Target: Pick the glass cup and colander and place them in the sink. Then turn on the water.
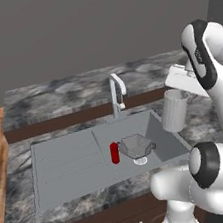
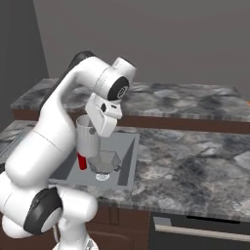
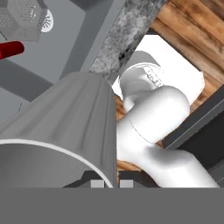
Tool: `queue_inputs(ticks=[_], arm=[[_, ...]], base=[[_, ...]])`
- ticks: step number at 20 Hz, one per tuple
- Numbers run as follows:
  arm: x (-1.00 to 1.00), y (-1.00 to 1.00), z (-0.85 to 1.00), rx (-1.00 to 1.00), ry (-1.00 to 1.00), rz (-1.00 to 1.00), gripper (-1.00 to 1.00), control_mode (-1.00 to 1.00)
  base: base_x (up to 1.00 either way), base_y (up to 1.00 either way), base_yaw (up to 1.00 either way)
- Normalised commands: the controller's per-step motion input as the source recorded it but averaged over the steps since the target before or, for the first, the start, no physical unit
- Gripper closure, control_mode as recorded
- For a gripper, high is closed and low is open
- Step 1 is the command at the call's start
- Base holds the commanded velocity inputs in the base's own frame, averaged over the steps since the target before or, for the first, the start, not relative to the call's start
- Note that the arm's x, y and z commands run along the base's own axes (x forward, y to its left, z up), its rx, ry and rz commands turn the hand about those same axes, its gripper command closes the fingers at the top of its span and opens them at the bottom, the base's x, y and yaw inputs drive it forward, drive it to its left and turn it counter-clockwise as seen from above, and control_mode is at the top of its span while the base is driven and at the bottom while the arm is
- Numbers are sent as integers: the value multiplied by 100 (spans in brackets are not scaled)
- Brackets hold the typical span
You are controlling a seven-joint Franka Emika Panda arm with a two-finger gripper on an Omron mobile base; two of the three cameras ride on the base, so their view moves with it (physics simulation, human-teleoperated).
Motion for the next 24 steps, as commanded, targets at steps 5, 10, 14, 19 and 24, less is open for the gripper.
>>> queue_inputs(ticks=[5, 10, 14, 19, 24], arm=[[1, 2, -31, 0, -7, 0, 100, -100], [13, 13, -24, -3, -1, 0, 100, -100], [19, 25, -22, -3, 1, -3, 100, -100], [11, 31, -32, 1, 1, -7, 100, -100], [0, 21, -32, 5, 0, -9, 100, -100]], base=[[0, 0, 0], [0, 0, 0], [0, 0, 0], [0, 0, 0], [0, 0, 0]])
